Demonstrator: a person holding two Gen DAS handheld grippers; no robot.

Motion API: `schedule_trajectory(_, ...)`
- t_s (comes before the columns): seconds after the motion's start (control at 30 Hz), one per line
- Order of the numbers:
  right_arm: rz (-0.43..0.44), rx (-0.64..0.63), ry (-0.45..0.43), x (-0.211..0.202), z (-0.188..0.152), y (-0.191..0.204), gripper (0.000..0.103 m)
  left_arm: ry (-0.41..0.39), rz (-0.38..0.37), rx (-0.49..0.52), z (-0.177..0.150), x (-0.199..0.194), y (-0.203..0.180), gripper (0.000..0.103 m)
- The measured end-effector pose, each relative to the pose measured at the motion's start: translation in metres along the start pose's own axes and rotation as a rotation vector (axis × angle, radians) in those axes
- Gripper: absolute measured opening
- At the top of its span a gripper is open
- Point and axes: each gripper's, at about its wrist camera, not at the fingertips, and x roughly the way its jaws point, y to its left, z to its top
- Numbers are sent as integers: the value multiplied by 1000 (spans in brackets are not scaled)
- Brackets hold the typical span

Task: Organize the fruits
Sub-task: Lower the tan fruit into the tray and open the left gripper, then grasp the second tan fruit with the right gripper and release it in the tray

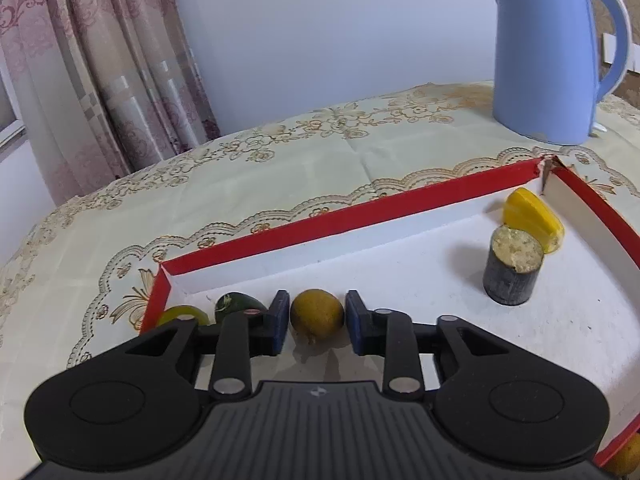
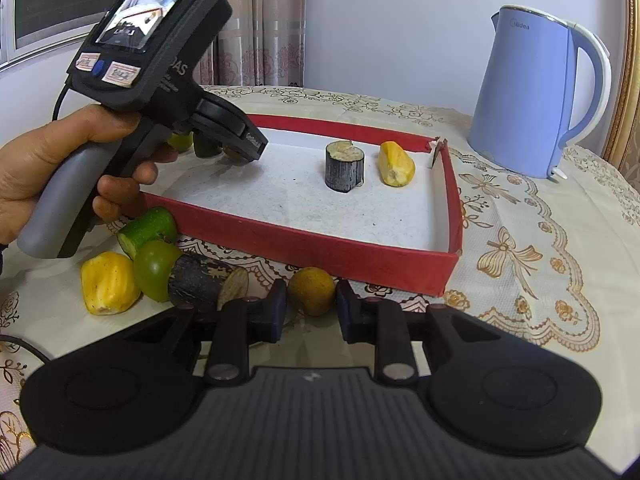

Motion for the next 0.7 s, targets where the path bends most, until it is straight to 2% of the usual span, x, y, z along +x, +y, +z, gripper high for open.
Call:
schedule_trajectory(0.03,0,0,0,0,0,0,25,4,-10,-7,0,0,1,52)
schedule_trajectory(0.07,0,0,0,0,0,0,25,5,-25,-16,0,-2,3,62)
schedule_trajectory(0.1,0,0,0,0,0,0,25,-3,-39,-25,0,-4,4,70)
schedule_trajectory(0.13,0,0,0,0,0,0,25,-14,-48,-32,-1,-8,5,74)
schedule_trajectory(0.3,-2,-3,0,0,0,1,25,-75,5,13,-3,-30,4,75)
schedule_trajectory(0.43,-3,-4,0,0,0,1,25,-117,-13,-8,-7,-55,13,75)
schedule_trajectory(0.53,-3,-4,0,0,0,1,25,-143,26,-17,-17,-74,19,84)
schedule_trajectory(0.7,5,17,-16,-3,0,-2,25,-143,64,-73,-39,-94,39,84)
